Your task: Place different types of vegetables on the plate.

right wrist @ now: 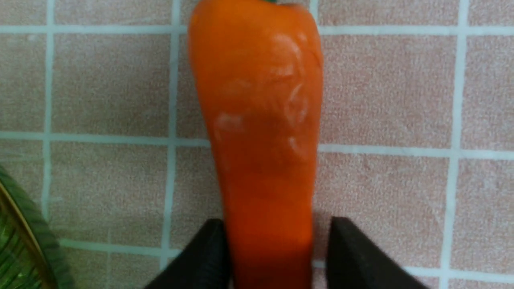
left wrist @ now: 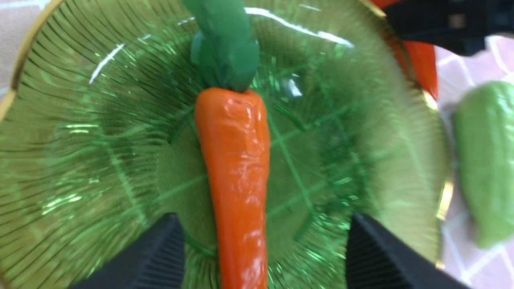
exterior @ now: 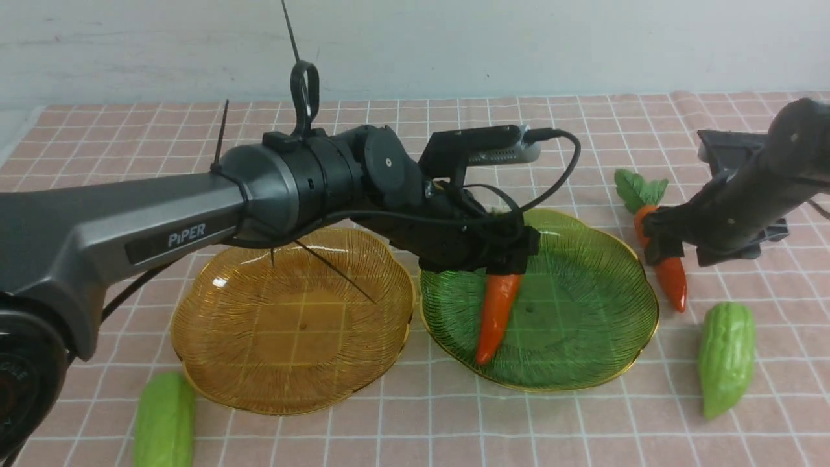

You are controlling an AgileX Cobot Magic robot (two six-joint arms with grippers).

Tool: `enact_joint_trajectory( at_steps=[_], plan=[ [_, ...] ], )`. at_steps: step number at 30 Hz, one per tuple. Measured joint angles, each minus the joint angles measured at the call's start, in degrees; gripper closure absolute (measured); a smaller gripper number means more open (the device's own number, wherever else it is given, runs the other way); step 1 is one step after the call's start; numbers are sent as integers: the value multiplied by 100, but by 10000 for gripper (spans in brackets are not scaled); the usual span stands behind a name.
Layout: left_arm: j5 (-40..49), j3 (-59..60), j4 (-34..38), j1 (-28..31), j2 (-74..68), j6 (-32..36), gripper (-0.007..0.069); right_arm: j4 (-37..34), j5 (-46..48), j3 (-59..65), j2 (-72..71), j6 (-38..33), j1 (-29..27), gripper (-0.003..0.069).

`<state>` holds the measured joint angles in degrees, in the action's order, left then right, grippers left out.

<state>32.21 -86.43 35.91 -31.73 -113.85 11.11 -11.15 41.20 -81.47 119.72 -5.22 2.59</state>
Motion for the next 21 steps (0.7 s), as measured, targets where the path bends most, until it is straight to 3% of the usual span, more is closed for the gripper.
enact_joint_trajectory(
  at_steps=[1, 2, 10, 17, 21],
  plan=[
    [85, -17, -7, 26, 46, 0, 137, 76, 0, -15, 0, 0, -6, 420],
    [210, -52, -29, 64, 121, 0, 157, 138, 6, -44, 0, 27, -13, 461],
    [1418, -213, -855, 727, 1265, -48, 569, 270, 433, -313, -507, 300, -283, 439],
    [2167, -213, -1676, 1261, 2112, -390, 628, -583, 1144, -419, -1661, 177, -251, 439],
    [2629, -197, -2114, 1462, 2465, -617, 628, -985, 1642, -449, -2008, -27, 230, 439]
  ],
)
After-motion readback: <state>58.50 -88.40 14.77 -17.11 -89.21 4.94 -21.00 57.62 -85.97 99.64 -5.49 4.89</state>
